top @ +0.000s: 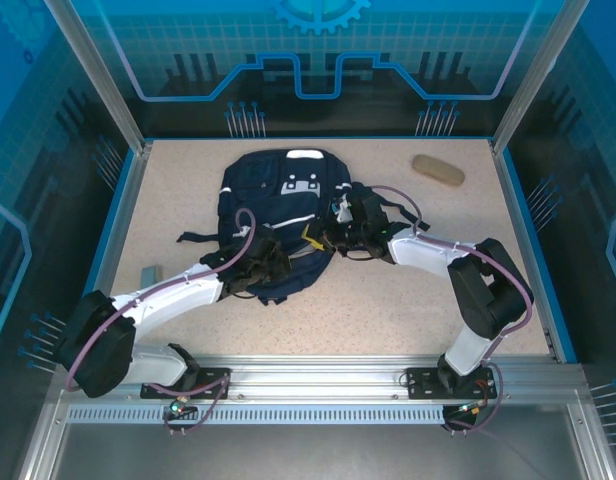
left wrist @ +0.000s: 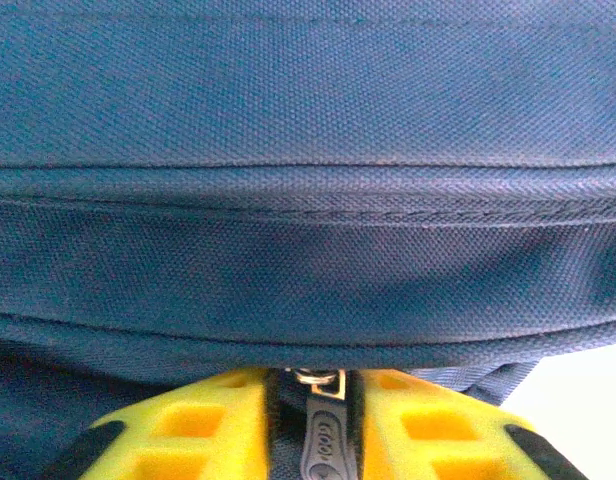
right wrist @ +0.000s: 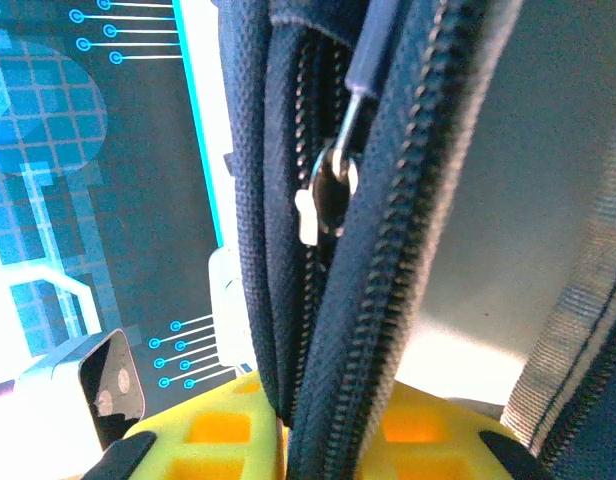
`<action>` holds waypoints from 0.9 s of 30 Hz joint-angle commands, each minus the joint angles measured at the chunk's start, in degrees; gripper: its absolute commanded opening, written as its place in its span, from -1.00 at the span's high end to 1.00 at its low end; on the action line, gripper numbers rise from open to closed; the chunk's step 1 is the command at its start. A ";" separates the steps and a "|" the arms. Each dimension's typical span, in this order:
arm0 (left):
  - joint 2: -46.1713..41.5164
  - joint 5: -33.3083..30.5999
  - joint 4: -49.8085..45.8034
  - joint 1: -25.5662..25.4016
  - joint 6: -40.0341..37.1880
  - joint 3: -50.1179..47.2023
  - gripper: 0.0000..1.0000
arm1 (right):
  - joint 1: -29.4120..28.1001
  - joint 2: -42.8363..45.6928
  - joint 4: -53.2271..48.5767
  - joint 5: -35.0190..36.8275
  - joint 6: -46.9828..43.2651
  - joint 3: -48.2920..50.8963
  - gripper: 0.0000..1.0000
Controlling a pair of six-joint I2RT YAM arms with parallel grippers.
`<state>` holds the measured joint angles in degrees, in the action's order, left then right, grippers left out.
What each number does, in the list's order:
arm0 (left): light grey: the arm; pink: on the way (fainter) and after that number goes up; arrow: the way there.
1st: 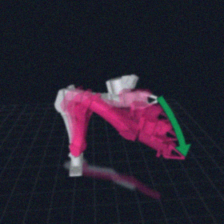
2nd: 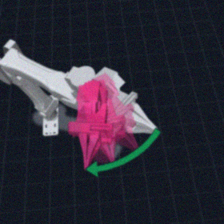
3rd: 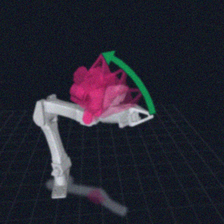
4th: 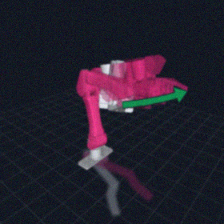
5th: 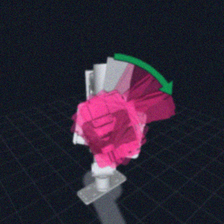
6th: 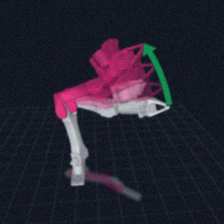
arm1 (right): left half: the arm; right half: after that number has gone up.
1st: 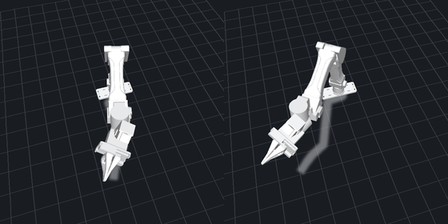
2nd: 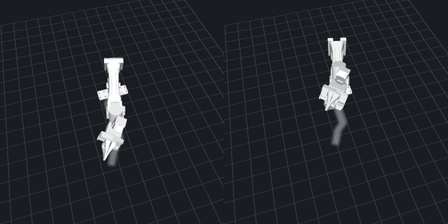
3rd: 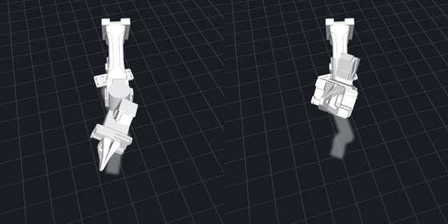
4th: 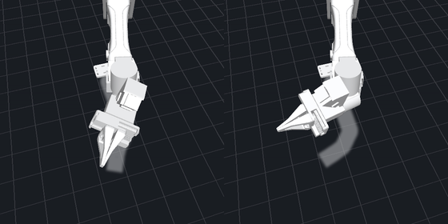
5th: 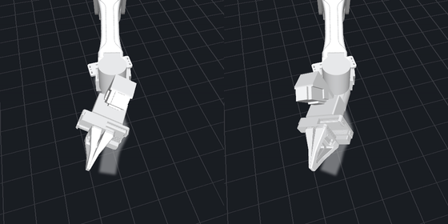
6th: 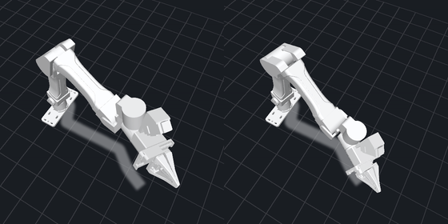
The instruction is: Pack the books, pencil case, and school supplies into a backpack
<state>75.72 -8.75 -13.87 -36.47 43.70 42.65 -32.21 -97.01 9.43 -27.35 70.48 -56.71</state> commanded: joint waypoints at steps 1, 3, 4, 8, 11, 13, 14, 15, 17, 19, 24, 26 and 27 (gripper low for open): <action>0.32 1.45 0.47 0.48 -0.81 1.40 0.71 | -0.05 2.24 -0.20 -0.52 -1.53 -2.22 0.66; -0.40 -0.30 -1.02 0.58 -1.22 1.56 0.91 | 0.24 2.35 -1.04 0.05 -1.82 -2.11 0.69; -0.73 -1.42 -2.11 0.57 -1.46 1.63 0.99 | 0.37 2.51 -1.52 0.42 -2.08 -2.06 0.70; -2.94 -7.98 -8.13 0.95 -3.05 1.54 1.00 | 2.32 4.04 -3.89 3.15 -3.12 -0.74 0.75; -4.92 -11.58 -11.61 1.40 -4.76 0.62 1.00 | 4.42 5.21 -5.27 4.76 -4.07 0.26 0.83; -6.20 -13.66 -12.91 1.84 -5.72 -0.30 1.00 | 5.80 5.61 -5.92 5.12 -4.45 0.66 0.87; -6.78 -14.70 -13.48 2.23 -6.12 -0.76 1.00 | 6.54 5.77 -6.32 5.35 -4.62 0.88 0.88; -7.34 -15.59 -13.84 2.82 -6.47 -1.31 1.00 | 7.24 5.95 -6.56 5.71 -4.65 1.05 0.89; -7.86 -16.55 -14.17 4.62 -6.59 -2.27 1.00 | 8.33 6.28 -6.71 5.96 -4.73 1.33 0.91; -8.05 -16.56 -13.16 6.64 -7.37 -3.20 1.00 | 9.19 6.63 -6.97 6.02 -4.82 1.31 0.91; -7.27 -15.71 -7.49 12.08 -11.39 -4.07 1.00 | 10.53 8.26 -8.02 5.80 -5.67 1.51 0.92; -6.75 -14.90 -4.46 13.58 -13.79 -3.85 1.00 | 11.08 8.91 -8.54 5.54 -6.14 1.58 0.92; -6.43 -14.20 -3.01 14.32 -15.00 -3.64 1.00 | 11.35 9.26 -8.68 5.28 -6.46 1.71 0.92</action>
<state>69.01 -17.30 -18.22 -25.91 33.12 39.94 -25.21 -91.46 2.59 -27.27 66.59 -55.79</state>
